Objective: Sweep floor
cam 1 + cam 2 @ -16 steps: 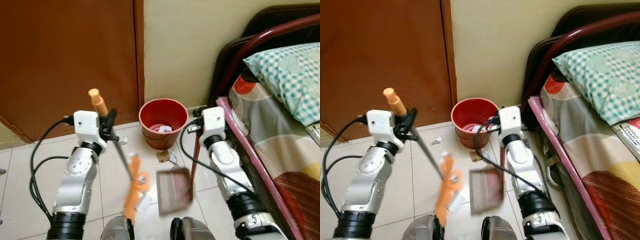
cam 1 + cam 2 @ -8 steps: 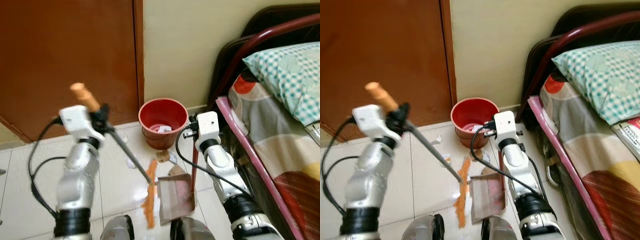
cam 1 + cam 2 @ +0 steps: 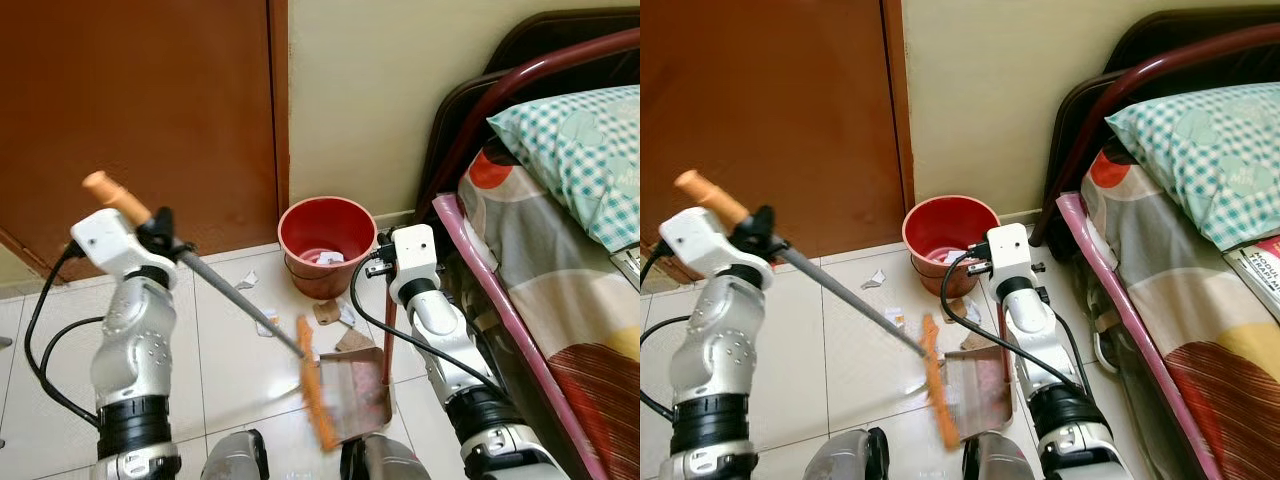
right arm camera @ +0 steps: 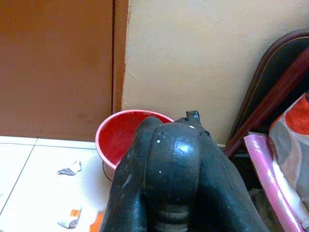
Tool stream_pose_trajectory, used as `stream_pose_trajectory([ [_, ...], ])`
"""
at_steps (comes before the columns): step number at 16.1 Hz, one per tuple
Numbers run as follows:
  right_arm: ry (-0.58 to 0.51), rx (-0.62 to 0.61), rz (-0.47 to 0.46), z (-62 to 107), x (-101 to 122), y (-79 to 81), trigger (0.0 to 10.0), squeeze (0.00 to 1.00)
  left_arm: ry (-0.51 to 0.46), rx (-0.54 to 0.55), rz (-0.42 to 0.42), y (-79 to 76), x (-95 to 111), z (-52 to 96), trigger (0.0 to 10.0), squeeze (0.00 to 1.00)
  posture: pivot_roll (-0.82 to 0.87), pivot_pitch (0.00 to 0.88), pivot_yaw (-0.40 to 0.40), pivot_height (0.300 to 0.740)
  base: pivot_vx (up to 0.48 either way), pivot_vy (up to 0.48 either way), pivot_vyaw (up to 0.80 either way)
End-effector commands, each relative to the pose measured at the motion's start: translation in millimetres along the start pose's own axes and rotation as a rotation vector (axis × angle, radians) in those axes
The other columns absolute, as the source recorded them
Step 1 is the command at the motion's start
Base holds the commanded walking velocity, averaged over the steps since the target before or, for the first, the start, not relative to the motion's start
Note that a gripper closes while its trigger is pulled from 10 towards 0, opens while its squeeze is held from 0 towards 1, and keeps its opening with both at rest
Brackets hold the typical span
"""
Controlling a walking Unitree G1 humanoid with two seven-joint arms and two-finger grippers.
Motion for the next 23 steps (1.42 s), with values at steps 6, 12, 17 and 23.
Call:
stream_pose_trajectory([
  [6,-0.014,-0.024,-0.011,0.4,2.8,-9.9,10.0,0.00,-0.013,-0.071,-0.160,7.6,-2.5,-0.7,10.0,0.00,0.00,0.114,-0.051,0.740,0.000,0.000,0.00],
  [12,-0.068,-0.088,-0.062,13.0,11.0,-41.1,10.0,0.00,-0.040,-0.186,-0.424,19.9,-6.9,13.9,10.0,0.00,0.01,0.086,-0.043,0.740,0.000,0.000,0.00],
  [17,-0.169,-0.102,-0.159,29.2,30.8,-53.4,10.0,0.00,0.028,-0.281,-0.574,23.3,-46.6,34.8,10.0,0.00,0.01,0.000,-0.012,0.740,0.000,0.000,0.00],
  [23,-0.148,-0.191,-0.174,57.3,17.8,-71.7,10.0,0.00,0.033,-0.397,-0.617,3.8,-66.1,47.6,10.0,0.00,-0.01,0.000,0.008,0.740,0.000,0.000,0.10],
])
Point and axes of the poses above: a point about 5 cm out from each wrist's last joint towards the gripper, its own z axis pointing back from the gripper into the wrist, its own x axis along the axis of the wrist's last joint, y = z × x, the point moved 4 cm from there along -z, pointing out of the wrist towards the gripper, and after that the axes turned 9 degrees about -z, right-handed, at the moved point
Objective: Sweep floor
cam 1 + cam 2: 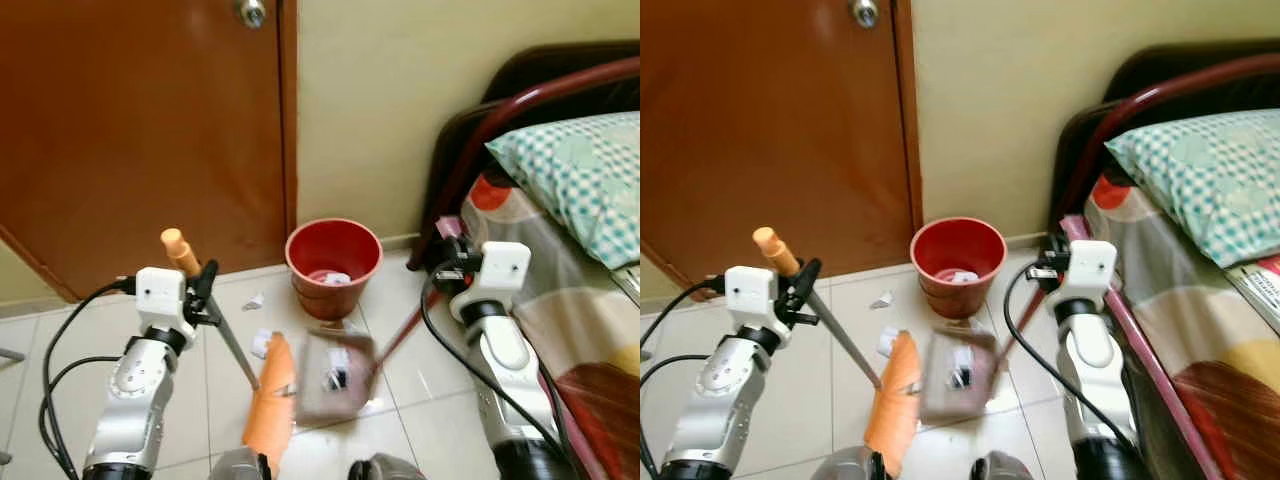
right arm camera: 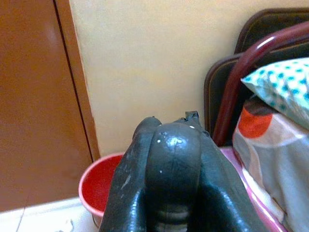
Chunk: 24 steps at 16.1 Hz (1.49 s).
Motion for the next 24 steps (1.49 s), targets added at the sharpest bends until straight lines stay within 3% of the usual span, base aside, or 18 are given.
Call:
stream_pose_trajectory([
  [1,-0.022,-0.011,0.007,-0.5,8.0,-2.7,10.0,0.00,0.014,-0.012,-0.078,2.0,-2.8,2.8,10.0,0.00,-0.02,0.000,0.007,0.740,0.000,0.000,0.80],
  [7,-0.002,-0.010,0.001,2.1,6.5,-0.1,10.0,0.00,0.011,-0.008,-0.074,0.4,-4.2,5.8,10.0,0.00,-0.01,0.000,-0.009,0.740,0.000,-0.224,0.65],
  [15,0.055,-0.052,-0.001,0.4,-5.3,-3.8,10.0,0.00,0.043,-0.011,-0.062,-1.1,-12.2,13.5,10.0,0.00,0.00,0.023,-0.026,0.740,0.000,-0.203,0.00],
  [21,0.024,-0.026,0.014,-11.6,3.7,1.8,10.0,0.00,0.032,-0.007,-0.057,-3.0,-8.5,4.9,10.0,0.00,-0.02,0.020,-0.010,0.740,0.000,0.000,0.00],
  [24,-0.006,-0.010,-0.012,-20.7,14.9,8.5,10.0,0.00,0.043,0.027,-0.072,7.6,-10.2,1.8,10.0,0.00,-0.02,0.021,-0.005,0.740,0.000,0.000,0.00],
])
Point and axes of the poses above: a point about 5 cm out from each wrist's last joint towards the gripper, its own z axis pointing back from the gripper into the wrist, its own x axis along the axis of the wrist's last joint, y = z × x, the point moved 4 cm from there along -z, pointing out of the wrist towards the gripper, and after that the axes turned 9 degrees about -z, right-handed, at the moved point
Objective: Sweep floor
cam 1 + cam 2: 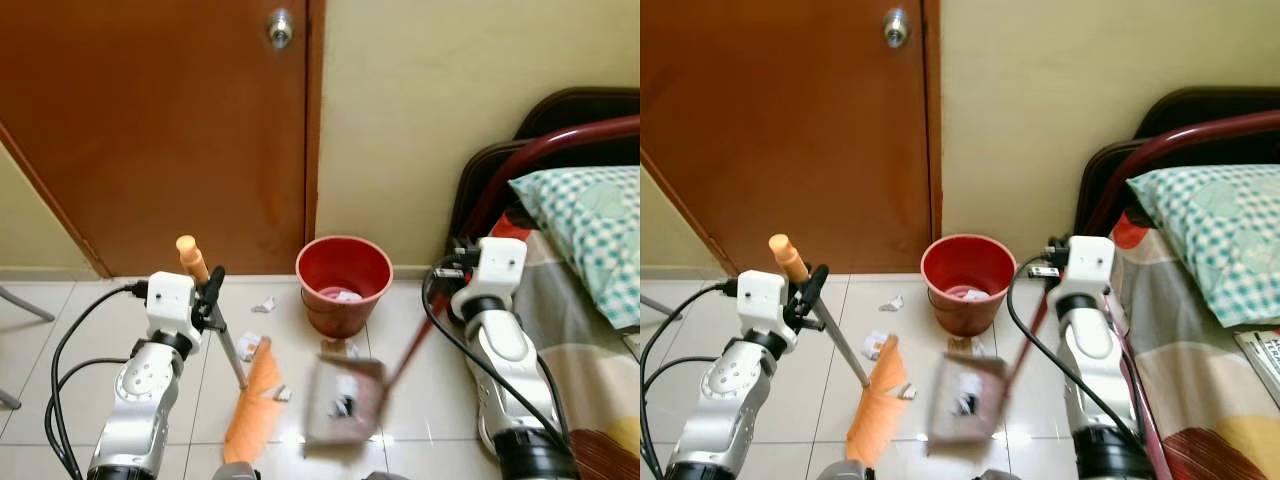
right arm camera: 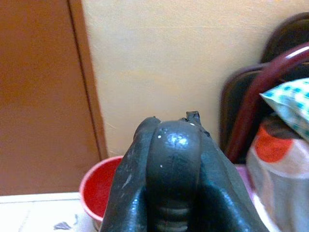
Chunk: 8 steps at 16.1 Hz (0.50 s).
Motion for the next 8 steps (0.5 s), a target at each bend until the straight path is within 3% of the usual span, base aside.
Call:
stream_pose_trajectory([
  [1,-0.040,0.021,-0.026,-6.7,13.7,6.2,10.0,0.00,0.033,0.026,-0.033,8.5,-7.2,2.2,10.0,0.00,-0.02,0.021,-0.005,0.740,0.000,0.000,0.00],
  [3,-0.061,0.051,-0.075,-15.4,25.9,17.3,10.0,0.00,0.051,0.030,-0.049,8.8,-11.5,2.9,10.0,0.00,-0.02,0.021,-0.005,0.740,0.000,0.000,0.00],
  [8,-0.189,0.173,-0.169,-42.3,88.6,64.4,10.0,0.00,0.055,0.030,-0.044,3.5,-13.6,2.0,10.0,0.00,-0.01,0.016,-0.005,0.740,0.000,0.000,0.00],
])
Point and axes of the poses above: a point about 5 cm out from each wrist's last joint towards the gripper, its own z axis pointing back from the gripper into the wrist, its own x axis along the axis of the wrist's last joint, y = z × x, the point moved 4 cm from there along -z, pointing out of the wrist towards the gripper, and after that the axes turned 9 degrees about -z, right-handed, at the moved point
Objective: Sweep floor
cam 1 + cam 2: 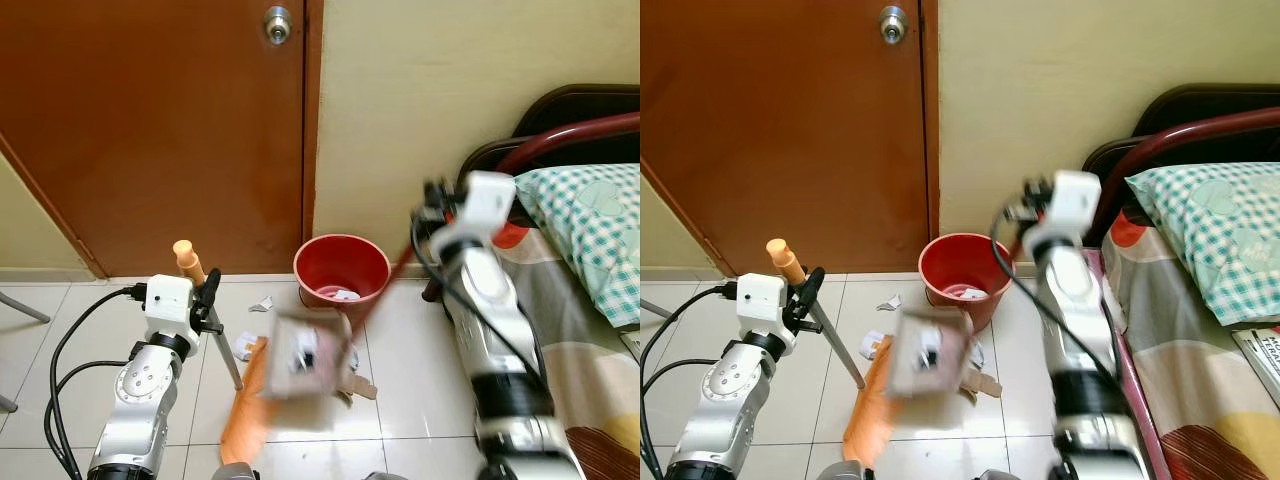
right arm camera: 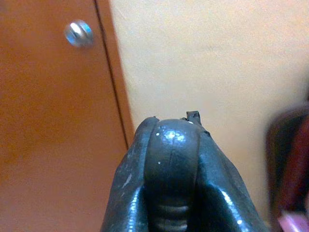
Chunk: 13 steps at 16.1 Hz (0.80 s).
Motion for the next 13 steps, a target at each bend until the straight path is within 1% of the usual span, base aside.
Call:
stream_pose_trajectory([
  [1,-0.072,0.042,-0.044,-7.5,23.7,14.4,10.0,0.00,0.033,0.010,-0.032,2.5,-6.7,1.7,10.0,0.00,-0.01,0.015,-0.006,0.740,0.000,0.000,0.00],
  [2,-0.086,0.064,-0.053,-13.2,30.1,22.5,10.0,0.00,0.031,0.008,-0.033,1.9,-6.6,1.1,10.0,0.00,-0.01,0.015,-0.006,0.740,0.000,0.000,0.00],
  [5,-0.133,0.088,-0.089,-29.3,49.5,37.3,10.0,0.00,0.026,0.009,-0.031,0.4,-5.1,-1.7,10.0,0.00,-0.01,0.010,-0.011,0.740,0.000,0.000,0.00],
  [6,-0.159,0.095,-0.093,-33.8,58.4,41.9,10.0,0.00,0.025,0.004,-0.028,-1.2,-5.1,-1.7,10.0,0.00,-0.01,0.010,-0.011,0.740,0.000,0.000,0.00],
  [7,-0.200,0.104,-0.101,-39.3,72.3,48.0,10.0,0.00,0.023,0.000,-0.027,-2.7,-5.2,-1.0,10.0,0.00,-0.01,0.010,-0.011,0.740,0.000,0.000,0.00],
  [9,-0.290,0.113,-0.062,-46.1,99.1,54.1,10.0,0.00,0.024,0.000,-0.028,-3.4,-5.1,-1.3,10.0,0.00,0.00,0.012,-0.011,0.740,0.000,0.000,0.00],
  [10,-0.299,0.114,-0.057,-46.4,101.6,54.4,10.0,0.00,0.023,0.000,-0.028,-3.4,-5.1,-1.3,10.0,0.00,0.00,0.013,-0.012,0.740,0.000,0.000,0.00],
  [12,-0.389,0.127,0.067,-47.4,123.4,56.7,10.0,0.00,0.024,0.000,-0.027,-4.0,-5.8,-0.8,10.0,0.00,0.00,0.016,-0.013,0.740,0.000,0.000,0.00],
  [13,-0.427,0.136,0.109,-46.5,131.1,56.7,10.0,0.00,0.025,-0.001,-0.026,-4.3,-6.4,0.0,10.0,0.00,0.00,0.019,-0.015,0.740,0.000,0.000,0.00],
])
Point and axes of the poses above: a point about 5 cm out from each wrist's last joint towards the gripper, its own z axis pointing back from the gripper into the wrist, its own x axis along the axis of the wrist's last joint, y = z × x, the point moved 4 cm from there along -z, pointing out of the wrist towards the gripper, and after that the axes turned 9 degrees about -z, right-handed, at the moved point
